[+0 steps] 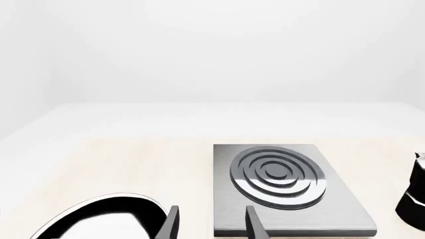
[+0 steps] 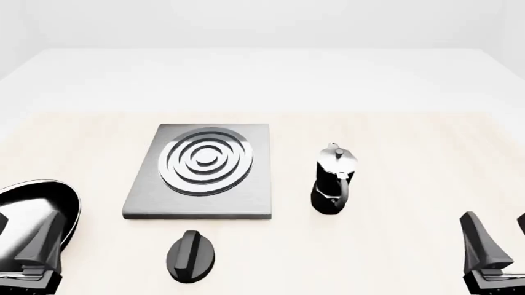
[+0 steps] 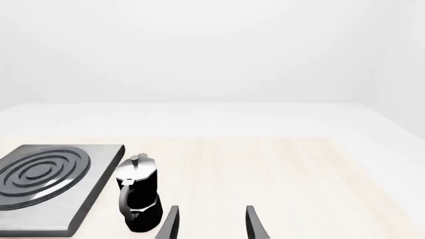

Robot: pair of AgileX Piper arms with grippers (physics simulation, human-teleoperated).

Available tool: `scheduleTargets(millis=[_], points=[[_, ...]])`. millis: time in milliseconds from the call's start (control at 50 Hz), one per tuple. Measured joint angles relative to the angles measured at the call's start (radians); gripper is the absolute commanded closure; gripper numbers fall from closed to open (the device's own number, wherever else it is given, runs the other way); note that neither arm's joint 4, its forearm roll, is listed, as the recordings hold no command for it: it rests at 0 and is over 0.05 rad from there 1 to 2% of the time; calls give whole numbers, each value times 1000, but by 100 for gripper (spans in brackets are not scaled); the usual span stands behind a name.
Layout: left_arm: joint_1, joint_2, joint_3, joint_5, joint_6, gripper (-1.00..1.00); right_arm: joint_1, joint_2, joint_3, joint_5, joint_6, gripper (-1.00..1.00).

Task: Turn on the stove.

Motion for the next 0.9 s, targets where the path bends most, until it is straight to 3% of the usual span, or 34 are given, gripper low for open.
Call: scheduleTargets(millis=[320,540,900], points=[[6,249,-20,-128,42,-100,0,11,-2,-8,1,-100],[-21,390,-94,-79,64,-100,0,16,-2,-13,1,-100],[-149,599,-216,-10,47,-100,0,24,-2,-20,0,-100]])
